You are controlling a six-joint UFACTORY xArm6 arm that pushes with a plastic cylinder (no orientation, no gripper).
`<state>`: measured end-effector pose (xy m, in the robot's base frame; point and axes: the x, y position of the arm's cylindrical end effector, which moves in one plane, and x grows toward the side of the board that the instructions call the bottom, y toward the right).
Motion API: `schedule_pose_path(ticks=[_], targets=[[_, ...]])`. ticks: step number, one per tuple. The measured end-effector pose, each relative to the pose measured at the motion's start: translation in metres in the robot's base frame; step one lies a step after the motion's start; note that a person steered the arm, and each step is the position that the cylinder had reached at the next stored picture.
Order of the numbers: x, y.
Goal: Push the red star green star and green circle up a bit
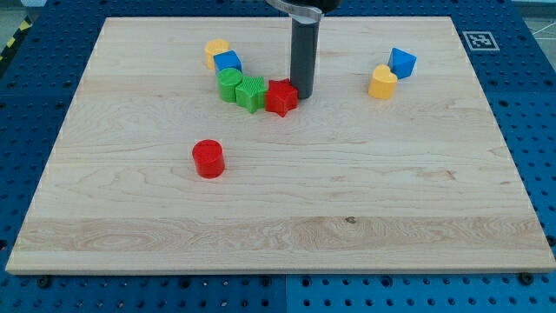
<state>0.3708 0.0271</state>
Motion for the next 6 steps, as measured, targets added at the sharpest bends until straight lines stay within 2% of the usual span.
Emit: schedule_pose_path(ticks=[1,2,3,5,6], targets=[[0.002,0.008],[0.036,0.026],[0.071,0.019],[0.039,-0.024],[0.037,-0.059]])
